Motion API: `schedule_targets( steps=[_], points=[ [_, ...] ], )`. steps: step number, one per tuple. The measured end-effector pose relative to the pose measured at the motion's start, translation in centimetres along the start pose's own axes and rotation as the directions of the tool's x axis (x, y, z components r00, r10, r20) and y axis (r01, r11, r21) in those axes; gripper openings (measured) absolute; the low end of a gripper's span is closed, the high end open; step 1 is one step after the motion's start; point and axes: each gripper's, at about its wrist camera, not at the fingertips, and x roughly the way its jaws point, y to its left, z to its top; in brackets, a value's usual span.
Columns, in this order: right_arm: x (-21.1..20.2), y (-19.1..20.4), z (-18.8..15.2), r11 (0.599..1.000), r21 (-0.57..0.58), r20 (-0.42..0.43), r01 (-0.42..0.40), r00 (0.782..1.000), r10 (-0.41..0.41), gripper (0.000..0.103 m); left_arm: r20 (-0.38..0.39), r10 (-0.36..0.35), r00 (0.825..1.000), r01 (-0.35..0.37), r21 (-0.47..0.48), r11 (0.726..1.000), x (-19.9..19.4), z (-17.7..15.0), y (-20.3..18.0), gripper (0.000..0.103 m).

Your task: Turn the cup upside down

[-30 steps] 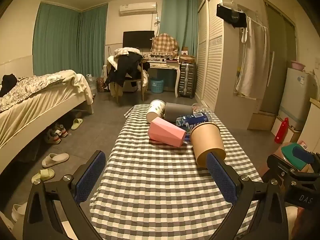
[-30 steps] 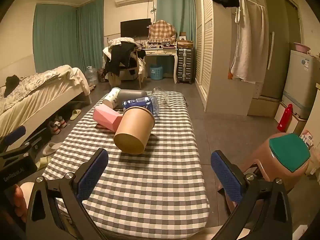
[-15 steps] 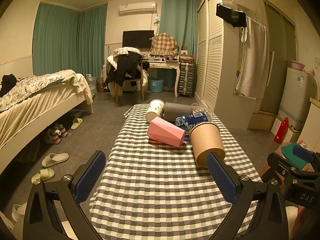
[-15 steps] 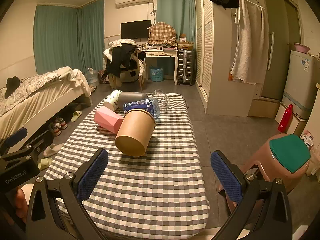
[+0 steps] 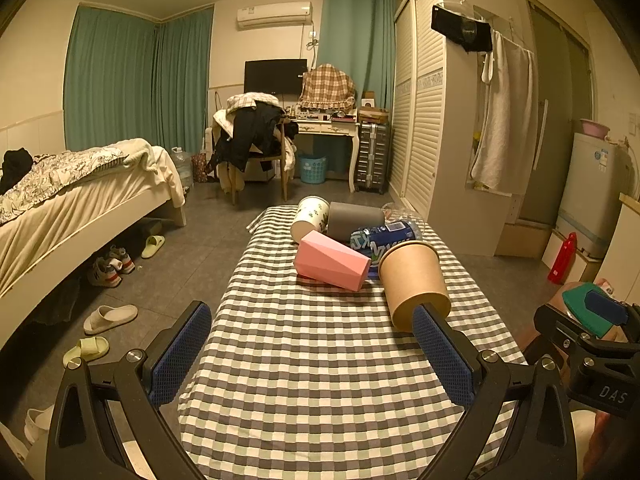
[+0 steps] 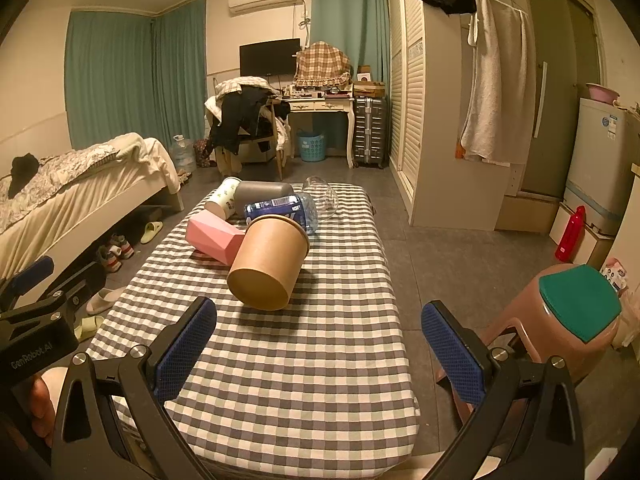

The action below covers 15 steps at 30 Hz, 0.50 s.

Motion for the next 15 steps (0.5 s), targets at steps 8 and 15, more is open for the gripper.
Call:
schedule_targets(
  steps=[8,15],
  points=[
    [0.23,0.03,-0.40,1.000,0.000,-0.003,-0.004,1.000,0.004,0.103,-0.002,0.001,1.000,-0.001,-0.001,1.000,-0.03,-0.01,0.02,0.103],
    [0.16,0.34,-0.56,1.000,-0.001,-0.003,-0.005,1.000,0.005,0.103,-0.003,0.002,1.000,-0.002,0.000,1.000,0.04,-0.08,-0.02,0.103]
  ],
)
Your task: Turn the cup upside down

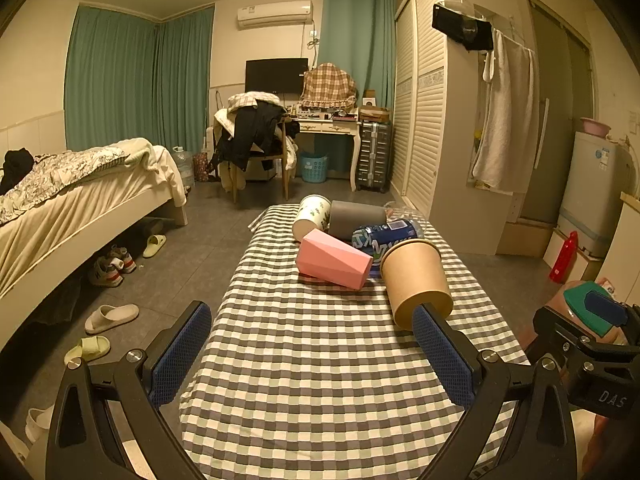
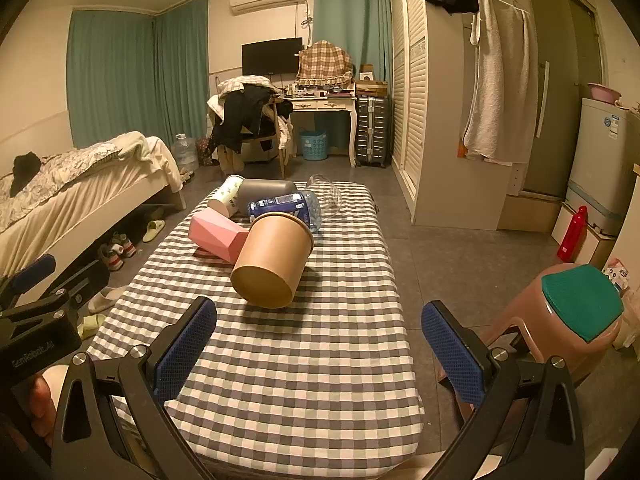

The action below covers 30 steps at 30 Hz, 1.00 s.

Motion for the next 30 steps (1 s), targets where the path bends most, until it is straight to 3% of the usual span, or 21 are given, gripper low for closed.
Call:
schedule_targets(
  steps=[30],
  points=[
    [0.75,-0.17,0.25,1.000,0.000,-0.004,-0.010,1.000,0.010,0.103,-0.018,0.009,1.000,-0.009,0.002,1.000,0.22,-0.29,0.51,0.103]
  ],
)
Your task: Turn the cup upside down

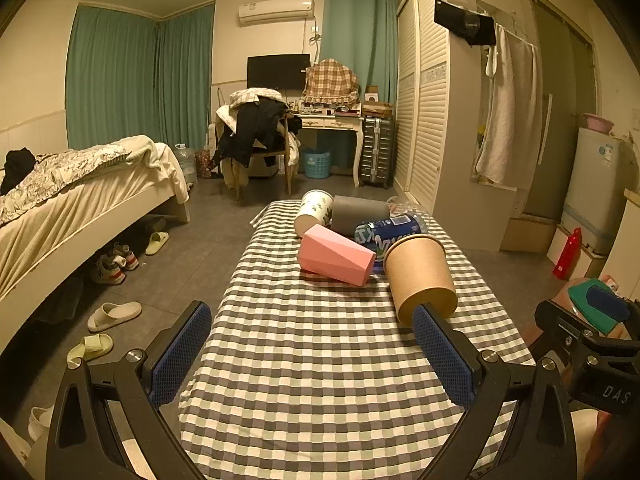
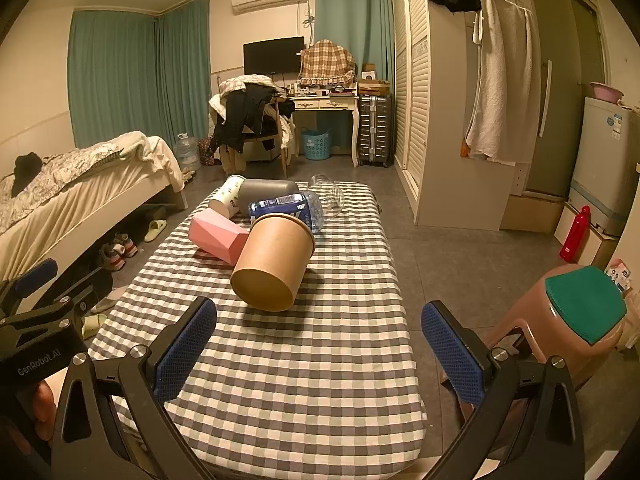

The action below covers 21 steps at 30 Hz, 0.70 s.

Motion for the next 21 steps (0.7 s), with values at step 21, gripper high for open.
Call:
schedule_targets(
  steps=[21],
  points=[
    [1.6,-0.4,1.8,1.000,0.003,-0.006,-0.019,1.000,0.019,0.103,-0.027,0.035,0.999,-0.035,-0.001,0.999,2.2,1.8,0.0,0.103]
  ],
)
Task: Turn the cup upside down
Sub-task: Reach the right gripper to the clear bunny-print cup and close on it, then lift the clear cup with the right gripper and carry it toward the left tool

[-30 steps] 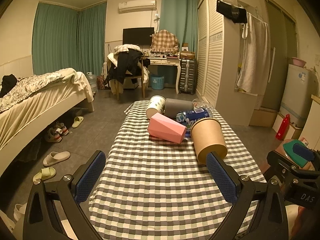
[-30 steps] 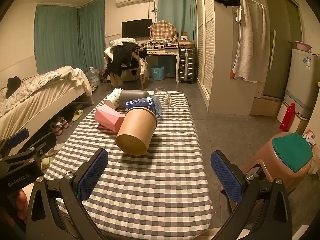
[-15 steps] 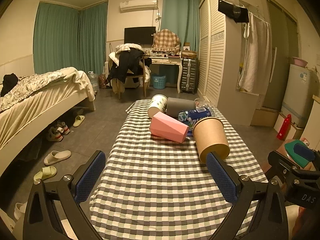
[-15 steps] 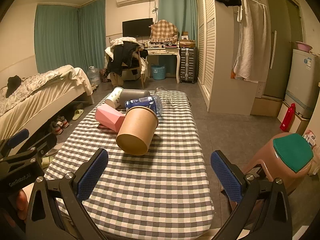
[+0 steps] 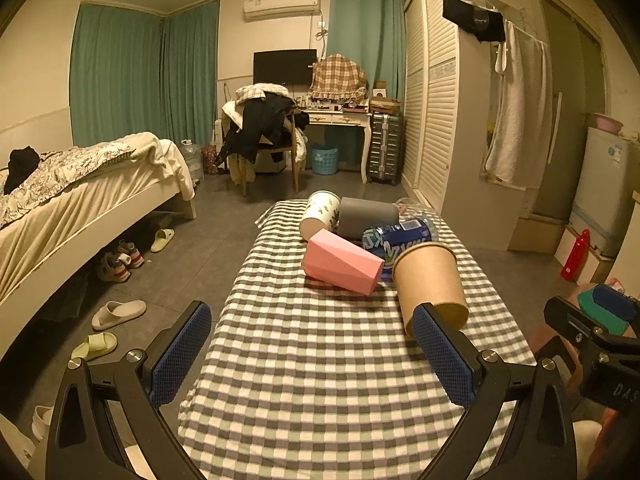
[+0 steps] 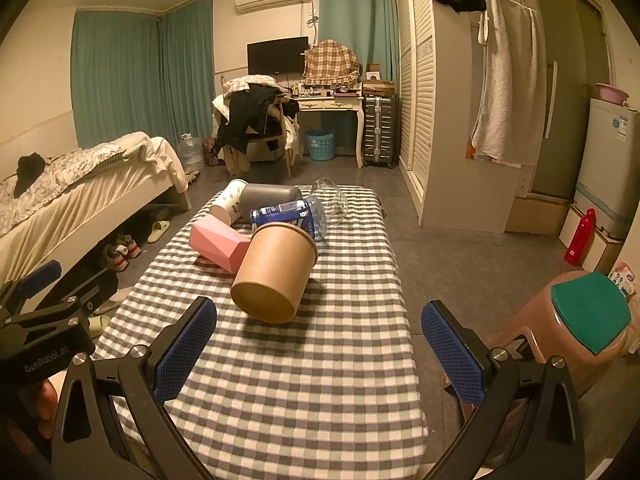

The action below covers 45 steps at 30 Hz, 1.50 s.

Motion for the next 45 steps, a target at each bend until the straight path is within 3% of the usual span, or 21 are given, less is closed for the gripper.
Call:
schedule_targets(
  steps=[12,16,21,27,31,40,44,45],
  points=[
    [7.7,-2.3,8.1,0.999,-0.044,-0.013,0.009,1.000,-0.010,0.103,-0.055,0.063,0.997,-0.065,-0.035,0.997,8.2,5.3,0.6,0.103],
    [12.0,-3.7,11.4,0.999,-0.042,-0.028,0.005,1.000,-0.006,0.103,-0.048,0.102,0.994,-0.104,-0.034,0.994,11.8,7.6,0.9,0.103],
    [19.0,-5.3,14.2,1.000,-0.005,-0.110,-0.030,0.994,0.029,0.103,-0.065,0.121,0.991,-0.122,-0.025,0.992,16.8,9.2,0.9,0.103],
    [28.1,-4.8,16.5,0.998,0.017,-0.243,-0.068,0.968,0.070,0.103,-0.117,0.121,0.986,-0.125,-0.025,0.992,20.9,8.3,1.2,0.103],
    [33.6,-3.0,16.3,0.998,-0.035,-0.355,-0.057,0.934,0.041,0.103,-0.154,0.119,0.981,-0.124,-0.024,0.992,22.6,7.6,1.5,0.103],
    [38.1,-2.3,14.6,0.996,-0.069,-0.465,-0.050,0.885,0.012,0.086,-0.180,0.119,0.977,-0.120,0.004,0.993,23.7,6.8,1.5,0.103],
    [39.0,-2.3,14.1,0.995,-0.022,-0.519,-0.096,0.852,0.071,0.070,-0.177,0.114,0.978,-0.115,0.003,0.993,23.6,6.7,1.4,0.103],
    [39.0,-2.4,14.1,0.995,-0.019,-0.517,-0.099,0.853,0.075,0.070,-0.175,0.113,0.978,-0.115,0.002,0.993,23.5,6.7,1.3,0.103]
  ],
)
